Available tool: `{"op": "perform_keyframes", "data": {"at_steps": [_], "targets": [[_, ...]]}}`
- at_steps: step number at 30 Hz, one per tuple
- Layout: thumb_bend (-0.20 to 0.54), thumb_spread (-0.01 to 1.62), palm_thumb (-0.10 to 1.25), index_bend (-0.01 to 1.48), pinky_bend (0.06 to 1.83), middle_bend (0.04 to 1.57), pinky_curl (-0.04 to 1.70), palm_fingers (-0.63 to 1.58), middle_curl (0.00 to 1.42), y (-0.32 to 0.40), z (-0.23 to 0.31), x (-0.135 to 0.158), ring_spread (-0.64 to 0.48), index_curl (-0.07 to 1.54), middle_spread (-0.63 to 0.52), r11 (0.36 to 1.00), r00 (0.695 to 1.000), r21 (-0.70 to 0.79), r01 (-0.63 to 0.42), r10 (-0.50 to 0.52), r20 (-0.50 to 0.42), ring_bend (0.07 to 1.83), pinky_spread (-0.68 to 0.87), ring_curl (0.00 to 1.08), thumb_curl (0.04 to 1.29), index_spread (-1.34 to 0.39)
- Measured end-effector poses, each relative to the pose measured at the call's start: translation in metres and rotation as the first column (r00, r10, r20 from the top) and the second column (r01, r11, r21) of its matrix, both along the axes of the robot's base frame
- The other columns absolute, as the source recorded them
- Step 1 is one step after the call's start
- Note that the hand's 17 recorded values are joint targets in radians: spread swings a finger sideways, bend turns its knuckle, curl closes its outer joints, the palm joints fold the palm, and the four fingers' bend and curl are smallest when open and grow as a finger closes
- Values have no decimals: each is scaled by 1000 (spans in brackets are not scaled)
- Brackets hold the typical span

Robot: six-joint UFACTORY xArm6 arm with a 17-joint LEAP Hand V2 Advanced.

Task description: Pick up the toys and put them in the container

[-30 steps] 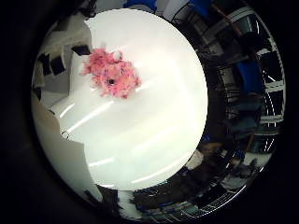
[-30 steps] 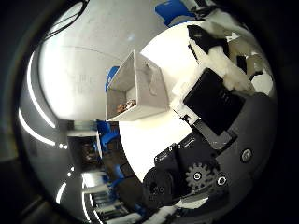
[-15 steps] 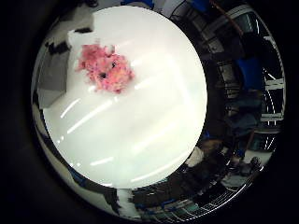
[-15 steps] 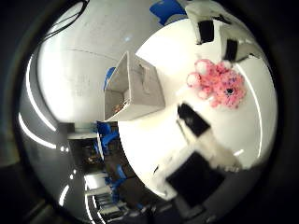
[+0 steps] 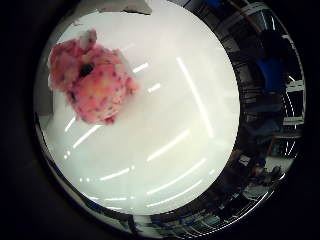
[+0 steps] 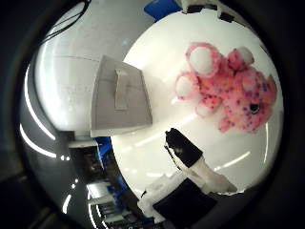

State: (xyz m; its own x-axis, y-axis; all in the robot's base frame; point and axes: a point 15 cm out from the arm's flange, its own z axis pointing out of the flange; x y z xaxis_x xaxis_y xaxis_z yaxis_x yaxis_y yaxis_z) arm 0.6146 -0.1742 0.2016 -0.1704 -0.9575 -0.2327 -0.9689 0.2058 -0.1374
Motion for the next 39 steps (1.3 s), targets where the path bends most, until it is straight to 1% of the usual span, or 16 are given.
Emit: {"op": "perform_keyframes", "data": {"at_steps": [6,14,17,18,20,21,22,23,24,25,26,27,28,31,34,39], "targets": [[-21,1125,631,160,706,350,264,185,314,6,-20,1,248,324,136,1000,999,8,12,-11,-30,569,538,196,389,-231],[-21,1117,651,157,724,340,246,255,319,5,-39,-6,262,298,110,1000,997,0,13,-13,-79,595,561,196,385,-229],[-21,1116,651,146,760,335,243,323,319,2,-46,-16,258,280,97,1000,992,-18,9,-11,-123,691,558,210,385,-231],[-21,1115,651,141,773,346,239,380,322,3,-49,-19,238,270,79,1000,990,-14,9,-10,-137,757,543,221,385,-233],[-18,1112,665,148,788,390,230,508,335,5,-51,-24,134,261,21,1000,987,-8,5,-7,-159,900,453,254,387,-240],[-17,1111,673,145,796,473,219,619,359,5,-52,-26,54,253,-26,1000,986,-6,4,-5,-166,966,362,269,387,-245],[-17,1106,682,140,886,566,237,835,390,6,-52,-26,-39,246,-75,1000,986,-5,4,-5,-166,1044,202,296,389,-256],[-15,1109,695,149,953,616,240,938,409,6,-51,-27,-109,235,-114,1000,986,-4,3,-3,-170,1071,29,305,390,-266],[-14,1108,707,176,989,691,250,1094,442,7,-48,-28,-168,240,-151,1000,985,-3,1,-2,-170,1090,-169,323,392,-278],[-14,1103,721,227,1014,768,272,1236,480,7,-46,-28,-203,274,-172,1000,986,-3,1,-1,-168,1121,-314,356,395,-300],[-14,1102,730,279,1019,832,282,1307,506,6,-45,-27,-216,303,-183,1000,986,-3,3,-3,-165,1140,-380,374,396,-311],[-12,1099,749,403,1043,900,302,1374,533,6,-45,-28,-226,357,-186,1000,986,-3,3,-4,-165,1150,-419,390,400,-323],[-13,1096,768,528,1104,979,336,1391,564,5,-44,-28,-234,422,-188,1000,987,-2,5,-5,-162,1180,-418,414,405,-327],[-5,1092,829,761,1230,1097,408,1364,616,6,-29,-25,-220,544,-179,1000,990,0,11,-11,-139,1293,-352,470,423,-325],[3,1089,941,1003,1354,1227,497,1253,674,3,-9,-23,-205,670,-168,1000,994,-5,18,-19,-108,1396,-277,530,461,-282],[-3,1092,1045,1091,1406,1311,576,1181,704,12,29,-32,-187,734,-149,1000,996,21,14,-12,-93,1465,-221,571,523,-238]]}}
